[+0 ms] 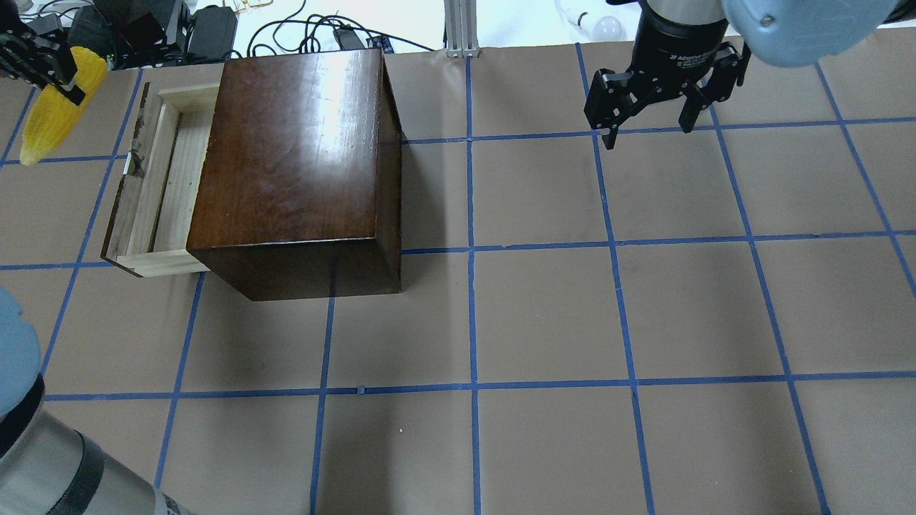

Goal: Open drawer and put corn inside
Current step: 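Lift the corn with the left gripper and carry it over the open drawer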

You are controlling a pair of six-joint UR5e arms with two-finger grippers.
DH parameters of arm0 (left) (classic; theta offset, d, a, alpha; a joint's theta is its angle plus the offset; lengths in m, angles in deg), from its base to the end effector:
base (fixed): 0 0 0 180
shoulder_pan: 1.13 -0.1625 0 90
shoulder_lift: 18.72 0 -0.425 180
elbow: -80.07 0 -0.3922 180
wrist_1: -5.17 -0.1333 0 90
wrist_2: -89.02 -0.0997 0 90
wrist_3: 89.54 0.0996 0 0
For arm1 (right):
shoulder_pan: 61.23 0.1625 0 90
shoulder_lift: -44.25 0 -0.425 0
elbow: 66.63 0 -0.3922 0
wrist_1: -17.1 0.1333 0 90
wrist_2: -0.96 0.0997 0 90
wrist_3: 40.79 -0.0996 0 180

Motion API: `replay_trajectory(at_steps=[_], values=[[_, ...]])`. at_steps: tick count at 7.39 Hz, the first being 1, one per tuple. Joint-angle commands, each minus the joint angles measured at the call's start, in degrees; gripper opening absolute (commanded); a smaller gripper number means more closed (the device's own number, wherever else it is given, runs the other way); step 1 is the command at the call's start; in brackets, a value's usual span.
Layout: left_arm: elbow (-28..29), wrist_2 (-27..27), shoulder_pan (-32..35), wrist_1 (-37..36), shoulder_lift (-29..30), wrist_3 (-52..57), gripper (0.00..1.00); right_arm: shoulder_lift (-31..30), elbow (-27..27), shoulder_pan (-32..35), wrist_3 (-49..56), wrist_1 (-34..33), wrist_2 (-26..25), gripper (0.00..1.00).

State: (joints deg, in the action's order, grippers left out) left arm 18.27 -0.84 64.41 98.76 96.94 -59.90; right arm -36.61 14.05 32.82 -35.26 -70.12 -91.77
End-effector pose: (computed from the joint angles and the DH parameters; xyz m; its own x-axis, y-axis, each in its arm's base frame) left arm 0.1574 -0.6685 0.4616 -0.9959 0.0902 0.0112 0.0903 0.9958 0.0147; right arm 0.1674 -0.5443 0.4794 -0.9848 -0.1684 0.0430 -0.1662 0.9848 0.0497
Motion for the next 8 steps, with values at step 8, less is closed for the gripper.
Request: replay_trajectory(at_steps=[8], values=[[-11.67, 1.63, 3.20, -4.29, -0.79, -11.46, 0.00, 0.00, 0.00, 0.00, 0.02, 0.03, 0.00, 1.00]])
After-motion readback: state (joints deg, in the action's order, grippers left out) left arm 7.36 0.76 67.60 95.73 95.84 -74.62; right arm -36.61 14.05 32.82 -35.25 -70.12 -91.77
